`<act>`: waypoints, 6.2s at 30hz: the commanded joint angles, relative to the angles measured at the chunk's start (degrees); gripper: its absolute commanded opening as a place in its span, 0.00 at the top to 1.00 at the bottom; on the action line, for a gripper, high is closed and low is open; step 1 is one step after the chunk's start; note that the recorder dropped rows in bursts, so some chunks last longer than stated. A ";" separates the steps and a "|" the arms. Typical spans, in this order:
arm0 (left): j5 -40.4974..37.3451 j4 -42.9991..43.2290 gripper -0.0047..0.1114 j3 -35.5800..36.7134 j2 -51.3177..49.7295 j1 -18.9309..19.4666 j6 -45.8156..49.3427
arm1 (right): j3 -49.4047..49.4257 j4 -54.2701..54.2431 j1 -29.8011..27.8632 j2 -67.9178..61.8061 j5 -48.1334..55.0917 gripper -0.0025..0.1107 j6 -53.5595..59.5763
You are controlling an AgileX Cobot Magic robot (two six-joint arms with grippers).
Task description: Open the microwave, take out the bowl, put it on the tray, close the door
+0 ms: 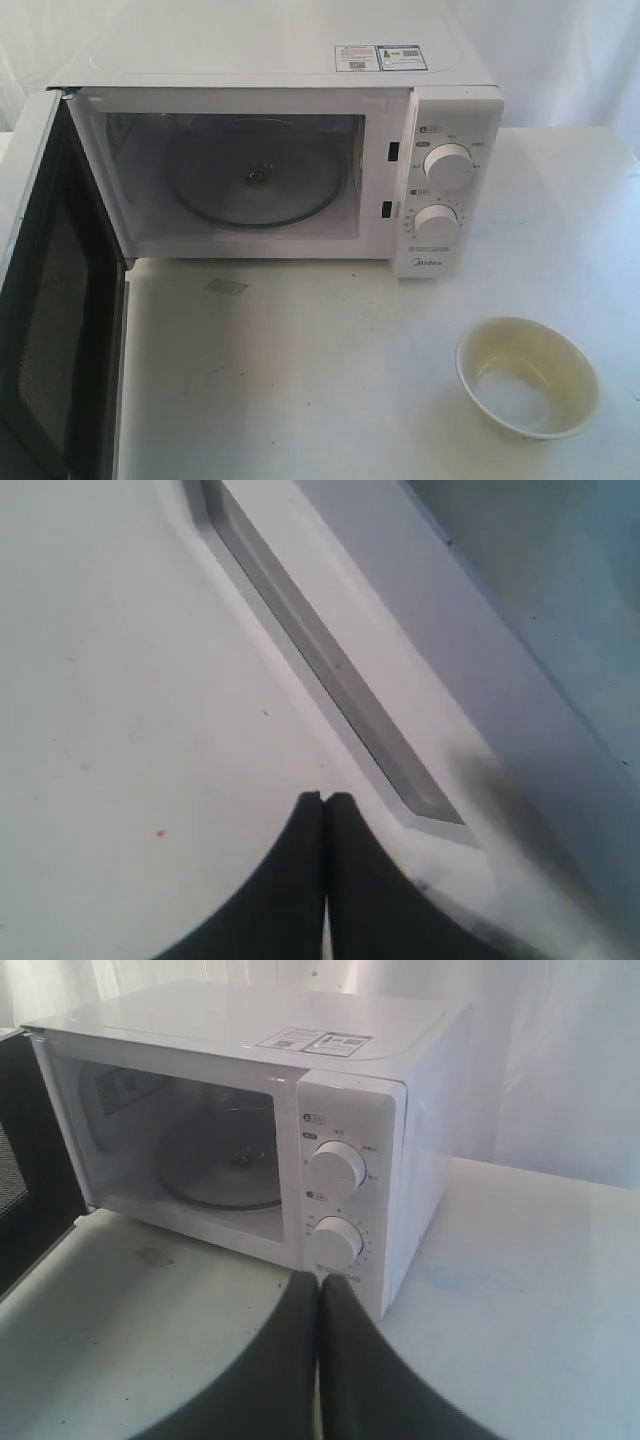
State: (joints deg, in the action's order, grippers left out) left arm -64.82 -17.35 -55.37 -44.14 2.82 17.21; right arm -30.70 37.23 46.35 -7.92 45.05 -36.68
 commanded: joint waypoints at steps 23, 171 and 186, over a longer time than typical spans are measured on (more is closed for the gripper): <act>11.79 -53.34 0.96 7.72 -14.87 -10.37 51.13 | -1.79 1.09 -0.09 -41.55 -41.51 0.98 0.92; 33.53 -16.86 0.96 20.90 29.46 -10.27 14.79 | 1.08 31.65 -16.49 -16.76 -18.41 0.98 -33.77; 33.53 -16.86 0.96 20.90 29.46 -10.27 14.79 | 15.22 31.28 -22.35 5.46 -26.55 0.98 -35.14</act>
State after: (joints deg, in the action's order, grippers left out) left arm -31.00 -33.55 -34.74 -15.14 -7.32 32.07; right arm -16.67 68.72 24.31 -2.77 20.73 -71.93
